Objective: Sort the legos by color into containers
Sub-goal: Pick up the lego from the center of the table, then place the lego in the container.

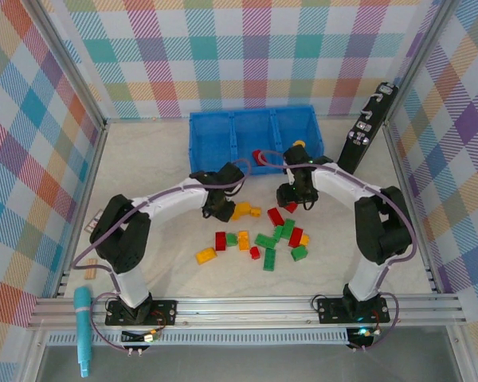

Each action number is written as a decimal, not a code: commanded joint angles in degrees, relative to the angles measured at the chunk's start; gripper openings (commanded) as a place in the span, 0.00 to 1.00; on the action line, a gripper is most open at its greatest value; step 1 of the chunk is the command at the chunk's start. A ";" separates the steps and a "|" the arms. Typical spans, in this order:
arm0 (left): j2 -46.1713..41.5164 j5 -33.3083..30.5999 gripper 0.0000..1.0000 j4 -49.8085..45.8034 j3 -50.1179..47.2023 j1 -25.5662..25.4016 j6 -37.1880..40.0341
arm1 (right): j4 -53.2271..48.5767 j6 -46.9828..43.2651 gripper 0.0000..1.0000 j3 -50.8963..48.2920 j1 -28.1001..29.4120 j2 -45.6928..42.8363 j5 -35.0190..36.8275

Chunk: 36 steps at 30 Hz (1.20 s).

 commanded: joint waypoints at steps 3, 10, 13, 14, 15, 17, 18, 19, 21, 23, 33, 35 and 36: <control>-4.09 0.29 0.17 -6.07 8.66 0.44 1.08 | 1.70 -1.48 0.69 0.36 -0.16 1.29 0.06; 1.31 -4.17 0.18 -0.23 23.65 0.50 3.70 | 3.91 -1.06 0.69 -0.76 -0.18 2.68 0.87; 6.61 -5.72 0.19 2.29 31.64 0.74 4.09 | 5.47 -0.11 0.69 -1.41 -0.16 2.83 0.61; 8.63 -5.56 0.19 2.74 34.54 1.04 4.09 | 5.81 0.20 0.69 -1.37 -0.16 3.01 0.42; 10.79 -5.19 0.19 2.87 37.40 1.31 4.10 | 6.15 0.47 0.70 -1.28 -0.12 3.24 0.23; 14.89 -4.63 0.20 2.65 42.47 1.83 4.00 | 6.56 0.63 0.70 -0.88 -0.16 3.63 -0.28; 17.09 -4.52 0.20 2.28 45.13 2.05 4.00 | 6.58 0.66 0.70 -0.61 -0.16 3.90 -0.47; 19.20 -4.59 0.20 1.83 47.42 2.34 3.88 | 6.65 0.64 0.70 -0.41 -0.16 4.08 -0.55; 23.88 -5.12 0.20 0.36 52.67 3.12 3.29 | 6.65 0.52 0.70 -0.02 -0.16 4.23 -0.59; 27.61 -5.20 0.20 -0.36 56.18 4.00 2.26 | 6.60 0.31 0.70 0.16 -0.16 4.28 -0.65; 37.04 -1.72 0.29 2.13 59.86 8.13 -2.84 | 7.09 0.11 0.70 -1.82 -0.18 4.14 -1.32; 38.13 -1.21 0.34 1.46 60.84 8.24 -2.90 | 7.07 0.04 0.70 -2.25 -0.16 4.15 -1.28; 38.72 -1.13 0.38 1.01 61.42 8.30 -2.82 | 7.13 0.04 0.70 -2.61 -0.14 4.00 -1.15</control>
